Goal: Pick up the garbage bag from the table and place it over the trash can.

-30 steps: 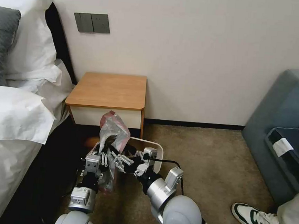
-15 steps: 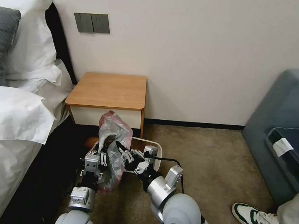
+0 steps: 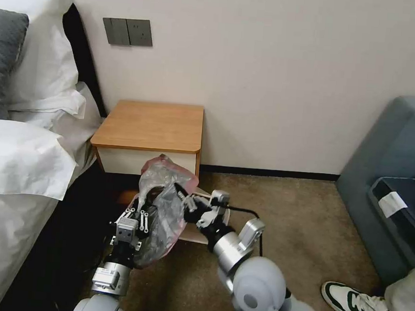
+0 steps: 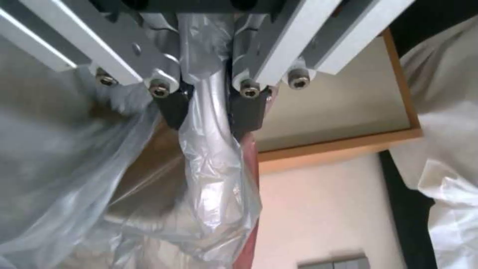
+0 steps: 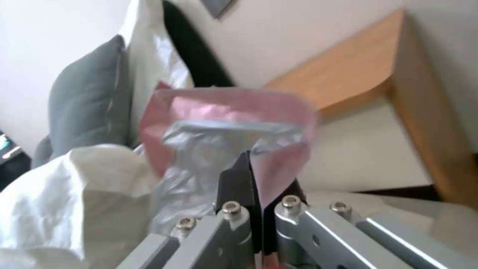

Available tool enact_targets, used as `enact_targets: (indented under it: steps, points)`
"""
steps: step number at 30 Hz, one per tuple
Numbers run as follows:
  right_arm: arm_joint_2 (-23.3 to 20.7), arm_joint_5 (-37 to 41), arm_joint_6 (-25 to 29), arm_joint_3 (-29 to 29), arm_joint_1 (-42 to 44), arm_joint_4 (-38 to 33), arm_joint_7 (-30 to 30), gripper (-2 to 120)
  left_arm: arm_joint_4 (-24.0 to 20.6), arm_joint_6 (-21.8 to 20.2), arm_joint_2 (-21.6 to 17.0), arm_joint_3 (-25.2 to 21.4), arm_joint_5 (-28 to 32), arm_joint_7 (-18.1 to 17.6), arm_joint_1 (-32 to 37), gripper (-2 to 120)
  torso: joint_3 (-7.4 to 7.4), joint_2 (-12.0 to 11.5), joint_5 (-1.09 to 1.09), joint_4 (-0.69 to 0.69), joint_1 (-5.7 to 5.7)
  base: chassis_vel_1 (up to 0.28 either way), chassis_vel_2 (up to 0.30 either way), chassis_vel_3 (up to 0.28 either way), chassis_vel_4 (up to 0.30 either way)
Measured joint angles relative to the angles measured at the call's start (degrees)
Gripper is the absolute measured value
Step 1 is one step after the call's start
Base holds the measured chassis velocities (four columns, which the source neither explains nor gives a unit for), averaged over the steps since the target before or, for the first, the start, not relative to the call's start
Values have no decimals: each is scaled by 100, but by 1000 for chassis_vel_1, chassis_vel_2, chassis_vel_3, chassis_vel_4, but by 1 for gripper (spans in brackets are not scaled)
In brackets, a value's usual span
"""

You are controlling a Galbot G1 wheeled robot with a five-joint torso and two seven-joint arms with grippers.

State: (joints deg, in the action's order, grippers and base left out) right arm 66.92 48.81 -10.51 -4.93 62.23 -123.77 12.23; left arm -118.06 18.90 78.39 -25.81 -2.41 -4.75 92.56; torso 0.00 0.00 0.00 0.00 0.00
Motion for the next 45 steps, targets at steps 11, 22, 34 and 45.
enact_targets:
  steps: [11, 22, 34, 45]
  points:
    - [-526, 160, 34, 543, 248, -158, 42, 0, -43, 200, 15, 14, 538, 180, 14, 7, 0, 0, 1, -1, 0, 0, 0, 0, 0]
    - [-1177, 226, 105, 1250, 731, -394, -31, 0, -83, 507, -10, -4, 1093, 608, 51, 7, 0, 0, 1, 0, 0, 0, 0, 0, 0]
    - [-1456, 67, 193, 1629, 1195, -314, -163, 0, -174, 368, 5, 38, 1533, 591, 13, 7, 0, 0, 1, -1, 0, 0, 0, 0, 0]
    - [-1536, -643, 259, 1843, 1533, -61, -492, 17, -369, 34, 6, 121, 2100, 444, 26, 7, 0, -1, 0, 0, 0, 0, 0, 0, 0]
